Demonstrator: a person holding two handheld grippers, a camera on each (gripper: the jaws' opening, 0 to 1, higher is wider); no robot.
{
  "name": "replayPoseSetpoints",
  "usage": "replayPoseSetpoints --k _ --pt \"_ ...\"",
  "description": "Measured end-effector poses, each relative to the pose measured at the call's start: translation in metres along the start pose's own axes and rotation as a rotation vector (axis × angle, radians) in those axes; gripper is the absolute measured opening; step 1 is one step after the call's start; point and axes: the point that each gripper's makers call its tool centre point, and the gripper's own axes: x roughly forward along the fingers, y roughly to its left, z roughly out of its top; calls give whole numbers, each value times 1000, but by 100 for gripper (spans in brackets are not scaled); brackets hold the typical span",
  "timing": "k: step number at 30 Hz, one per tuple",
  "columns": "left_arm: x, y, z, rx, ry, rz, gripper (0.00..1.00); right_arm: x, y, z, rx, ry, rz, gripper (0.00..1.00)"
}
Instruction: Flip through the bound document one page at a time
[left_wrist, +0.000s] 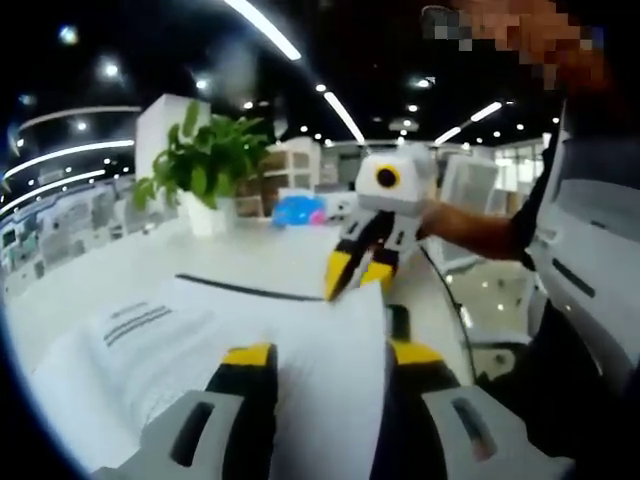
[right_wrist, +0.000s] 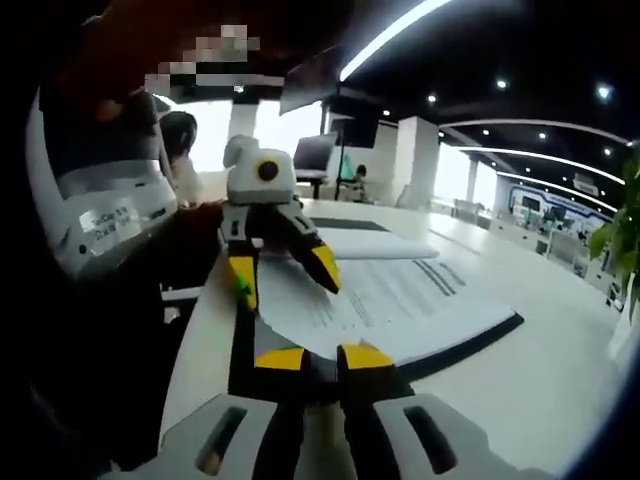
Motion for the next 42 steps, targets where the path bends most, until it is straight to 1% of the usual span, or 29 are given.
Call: replayPoseSetpoints --k 4,10,15,22,31,36,42 --pt "0 0 2 4 -7 5 44 0 -2 2 14 -23 -13 8" --pt "1 -1 6 7 -15 6 44 2 0 3 26 -38 -9 6" --pt "6 -5 3 39 10 13 43 2 -2 8 31 -65 -18 5" --pt "9 -4 -1 46 27 28 41 2 -5 13 46 -102 -27 4" --pt "14 0 -2 55 46 62 39 4 -6 19 53 -126 -27 4" --pt "16 3 -1 51 51 73 38 4 -7 22 60 -138 -28 4" --pt "24 4 3 65 80 93 36 6 -6 25 67 -147 -23 4"
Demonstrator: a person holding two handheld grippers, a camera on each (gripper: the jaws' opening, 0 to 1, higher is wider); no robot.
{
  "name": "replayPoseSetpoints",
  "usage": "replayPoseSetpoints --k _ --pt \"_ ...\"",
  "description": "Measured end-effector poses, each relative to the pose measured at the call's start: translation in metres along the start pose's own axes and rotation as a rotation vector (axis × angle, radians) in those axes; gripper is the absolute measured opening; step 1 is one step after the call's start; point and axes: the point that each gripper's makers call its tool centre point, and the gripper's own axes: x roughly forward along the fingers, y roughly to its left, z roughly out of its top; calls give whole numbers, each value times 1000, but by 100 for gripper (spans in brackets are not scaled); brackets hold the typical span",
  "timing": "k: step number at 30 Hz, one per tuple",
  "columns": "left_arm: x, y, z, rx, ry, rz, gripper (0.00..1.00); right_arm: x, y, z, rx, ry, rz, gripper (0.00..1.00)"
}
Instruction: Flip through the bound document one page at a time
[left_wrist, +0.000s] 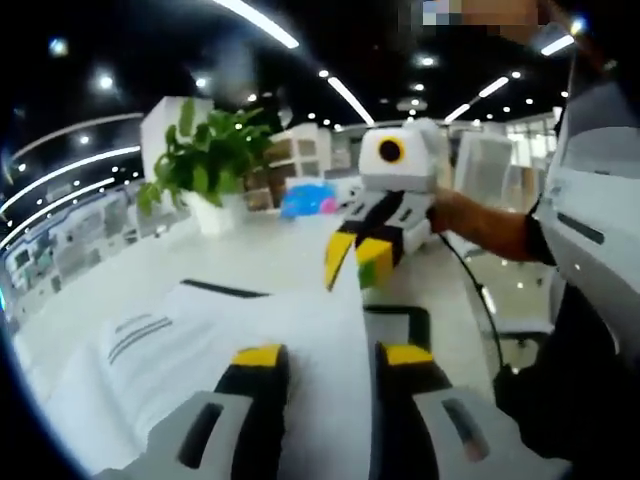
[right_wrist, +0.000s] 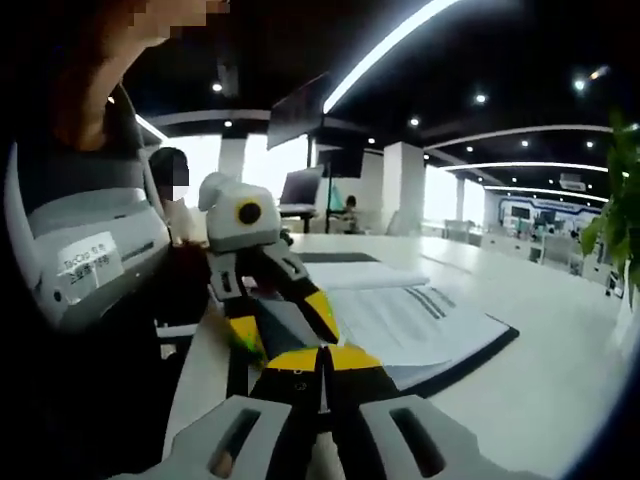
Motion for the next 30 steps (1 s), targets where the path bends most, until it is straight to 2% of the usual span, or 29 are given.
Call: replayPoseSetpoints --k 7,30 --pt "7 1 3 8 30 8 34 0 -1 3 -1 -22 -2 4" --pt "8 8 8 37 43 49 27 -1 0 9 0 -54 0 4"
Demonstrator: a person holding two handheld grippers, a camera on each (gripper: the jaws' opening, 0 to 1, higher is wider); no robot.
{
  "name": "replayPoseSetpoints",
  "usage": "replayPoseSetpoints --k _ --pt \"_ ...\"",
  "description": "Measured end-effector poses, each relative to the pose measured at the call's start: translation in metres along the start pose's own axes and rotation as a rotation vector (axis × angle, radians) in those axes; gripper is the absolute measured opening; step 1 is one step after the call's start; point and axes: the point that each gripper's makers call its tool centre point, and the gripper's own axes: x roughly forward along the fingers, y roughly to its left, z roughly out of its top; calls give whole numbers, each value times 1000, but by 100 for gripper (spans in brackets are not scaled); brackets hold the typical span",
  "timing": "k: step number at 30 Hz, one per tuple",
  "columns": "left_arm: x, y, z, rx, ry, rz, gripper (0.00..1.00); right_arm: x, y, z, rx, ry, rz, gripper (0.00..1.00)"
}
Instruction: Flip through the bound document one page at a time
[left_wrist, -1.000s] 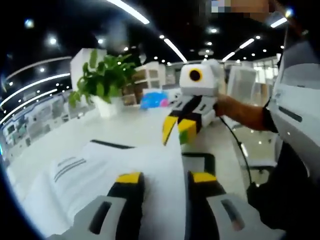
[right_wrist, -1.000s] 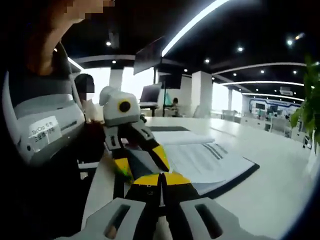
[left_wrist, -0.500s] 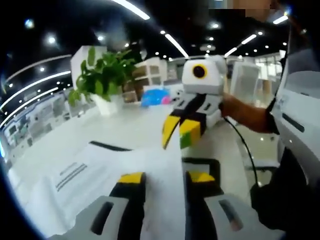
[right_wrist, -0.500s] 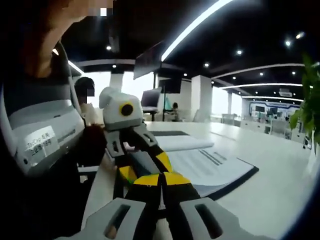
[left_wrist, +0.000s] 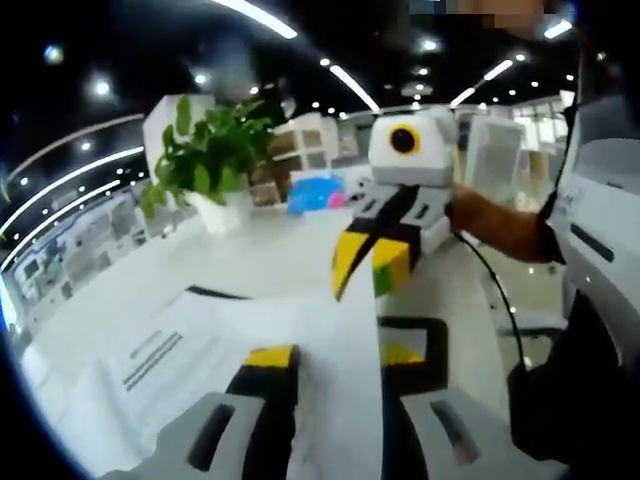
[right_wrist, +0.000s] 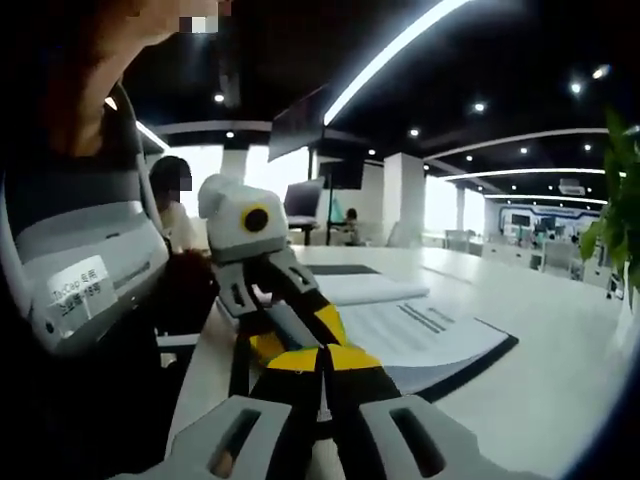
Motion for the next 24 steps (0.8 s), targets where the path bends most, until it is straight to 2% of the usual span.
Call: replayPoseSetpoints --k 16,24 --pt "1 1 1 10 5 -6 24 0 -2 2 20 -18 -1 4" --pt "1 5 3 18 7 6 18 -1 -2 3 27 -31 -2 4"
